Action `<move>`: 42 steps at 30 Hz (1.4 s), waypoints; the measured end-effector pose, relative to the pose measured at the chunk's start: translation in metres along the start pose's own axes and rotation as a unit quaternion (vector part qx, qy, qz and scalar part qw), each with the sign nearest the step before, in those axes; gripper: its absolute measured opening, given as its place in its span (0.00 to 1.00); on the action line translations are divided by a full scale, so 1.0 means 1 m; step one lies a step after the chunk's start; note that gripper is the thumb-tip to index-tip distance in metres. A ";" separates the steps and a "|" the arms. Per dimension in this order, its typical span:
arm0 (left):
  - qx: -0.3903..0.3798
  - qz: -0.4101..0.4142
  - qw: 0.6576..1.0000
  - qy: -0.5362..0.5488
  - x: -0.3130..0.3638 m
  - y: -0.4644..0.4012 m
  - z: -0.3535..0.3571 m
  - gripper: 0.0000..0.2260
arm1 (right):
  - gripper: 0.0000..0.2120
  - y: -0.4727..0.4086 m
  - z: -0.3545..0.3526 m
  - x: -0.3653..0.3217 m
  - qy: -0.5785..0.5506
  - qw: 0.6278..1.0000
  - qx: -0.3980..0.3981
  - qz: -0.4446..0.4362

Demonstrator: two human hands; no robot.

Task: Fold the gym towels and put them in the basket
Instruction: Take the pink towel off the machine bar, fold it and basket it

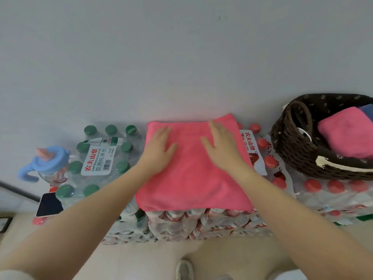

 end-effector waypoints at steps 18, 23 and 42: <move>0.101 -0.238 0.884 0.390 -0.051 0.130 0.043 0.21 | 0.15 0.159 0.026 0.074 -0.221 0.922 0.230 0.219; 0.078 -0.212 0.900 0.374 -0.047 0.158 0.058 0.17 | 0.16 0.176 0.065 0.078 -0.425 0.859 0.134 0.252; 0.052 -0.124 0.852 0.506 -0.034 0.194 0.045 0.18 | 0.13 0.226 0.040 0.063 -0.574 0.796 0.142 0.132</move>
Point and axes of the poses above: each hand's wrist, its own y-axis away from the middle knuckle, its own z-axis out of the palm, x = y × z, the point moved 7 cm from there along -y, towards the middle knuckle, and after that the axes turned 15 degrees about -x, right-handed, at the moved point
